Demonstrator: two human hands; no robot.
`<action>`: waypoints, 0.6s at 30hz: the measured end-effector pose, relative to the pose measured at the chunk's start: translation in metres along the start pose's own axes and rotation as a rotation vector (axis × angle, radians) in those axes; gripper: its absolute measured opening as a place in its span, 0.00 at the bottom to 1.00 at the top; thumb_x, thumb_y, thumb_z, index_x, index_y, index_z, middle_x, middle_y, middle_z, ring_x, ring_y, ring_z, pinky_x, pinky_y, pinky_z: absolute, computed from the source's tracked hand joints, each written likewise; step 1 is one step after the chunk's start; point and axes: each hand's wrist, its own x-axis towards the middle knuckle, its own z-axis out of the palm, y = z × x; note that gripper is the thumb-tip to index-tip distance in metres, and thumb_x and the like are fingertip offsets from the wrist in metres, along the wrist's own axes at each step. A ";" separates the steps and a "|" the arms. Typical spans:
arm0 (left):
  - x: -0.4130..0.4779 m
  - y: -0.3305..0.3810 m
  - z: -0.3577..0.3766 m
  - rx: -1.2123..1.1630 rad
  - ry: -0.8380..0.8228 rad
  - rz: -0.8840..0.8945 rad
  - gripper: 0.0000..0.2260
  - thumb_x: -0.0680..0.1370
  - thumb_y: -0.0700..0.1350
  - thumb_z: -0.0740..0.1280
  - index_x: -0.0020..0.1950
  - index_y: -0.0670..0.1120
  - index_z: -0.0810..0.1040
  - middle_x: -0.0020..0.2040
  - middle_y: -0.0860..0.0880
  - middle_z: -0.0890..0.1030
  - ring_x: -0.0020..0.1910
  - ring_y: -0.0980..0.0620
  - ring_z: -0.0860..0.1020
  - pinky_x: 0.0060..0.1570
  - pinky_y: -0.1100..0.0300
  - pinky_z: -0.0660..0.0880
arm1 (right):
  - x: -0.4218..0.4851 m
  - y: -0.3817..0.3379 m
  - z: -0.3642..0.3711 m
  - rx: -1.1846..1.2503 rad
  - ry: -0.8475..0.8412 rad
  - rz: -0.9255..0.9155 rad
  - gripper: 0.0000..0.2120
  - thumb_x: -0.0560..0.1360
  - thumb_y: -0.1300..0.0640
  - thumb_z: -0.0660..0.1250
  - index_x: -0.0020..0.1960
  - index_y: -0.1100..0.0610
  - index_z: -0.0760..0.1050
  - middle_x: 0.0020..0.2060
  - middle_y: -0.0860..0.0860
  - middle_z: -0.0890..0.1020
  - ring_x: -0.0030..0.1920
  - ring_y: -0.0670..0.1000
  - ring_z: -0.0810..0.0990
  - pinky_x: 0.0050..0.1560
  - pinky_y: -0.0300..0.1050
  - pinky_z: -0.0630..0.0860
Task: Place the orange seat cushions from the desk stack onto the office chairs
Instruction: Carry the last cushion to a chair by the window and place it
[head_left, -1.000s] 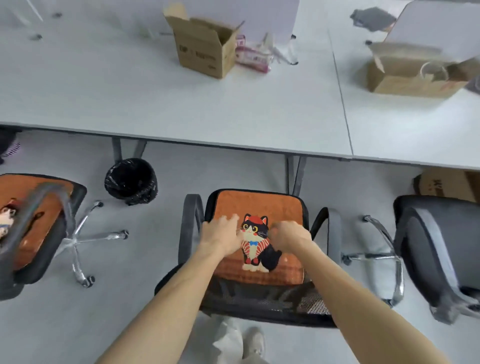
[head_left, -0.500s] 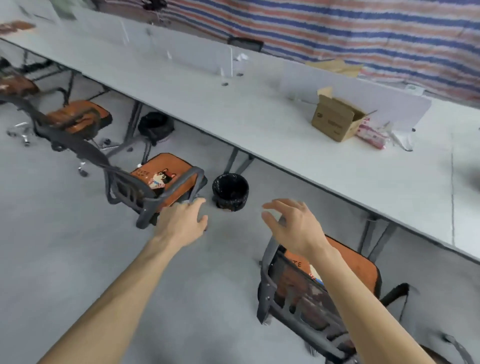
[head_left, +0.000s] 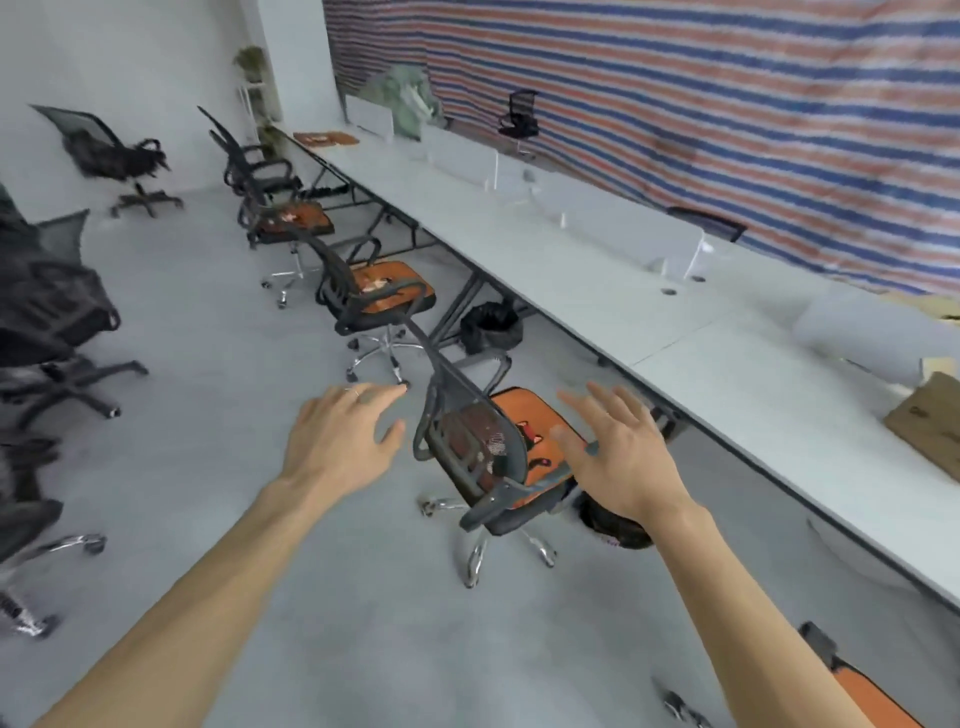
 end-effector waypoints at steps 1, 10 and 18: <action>0.006 -0.015 -0.002 0.002 -0.006 -0.008 0.23 0.77 0.58 0.59 0.72 0.58 0.73 0.66 0.51 0.79 0.64 0.44 0.76 0.59 0.49 0.74 | 0.013 -0.013 0.006 0.001 -0.014 -0.002 0.24 0.81 0.37 0.55 0.76 0.37 0.62 0.80 0.48 0.59 0.81 0.55 0.48 0.79 0.59 0.51; 0.131 -0.149 0.028 -0.013 -0.035 -0.089 0.22 0.80 0.58 0.61 0.74 0.62 0.68 0.73 0.50 0.71 0.73 0.46 0.66 0.68 0.45 0.66 | 0.174 -0.096 0.070 -0.082 -0.086 -0.038 0.27 0.81 0.35 0.51 0.79 0.36 0.53 0.81 0.47 0.53 0.81 0.55 0.43 0.79 0.63 0.46; 0.300 -0.287 0.059 0.021 -0.078 -0.199 0.23 0.80 0.59 0.59 0.75 0.63 0.65 0.77 0.52 0.65 0.76 0.48 0.61 0.71 0.44 0.61 | 0.401 -0.166 0.149 -0.065 -0.174 -0.111 0.27 0.82 0.35 0.49 0.80 0.35 0.50 0.82 0.46 0.49 0.81 0.56 0.40 0.78 0.65 0.43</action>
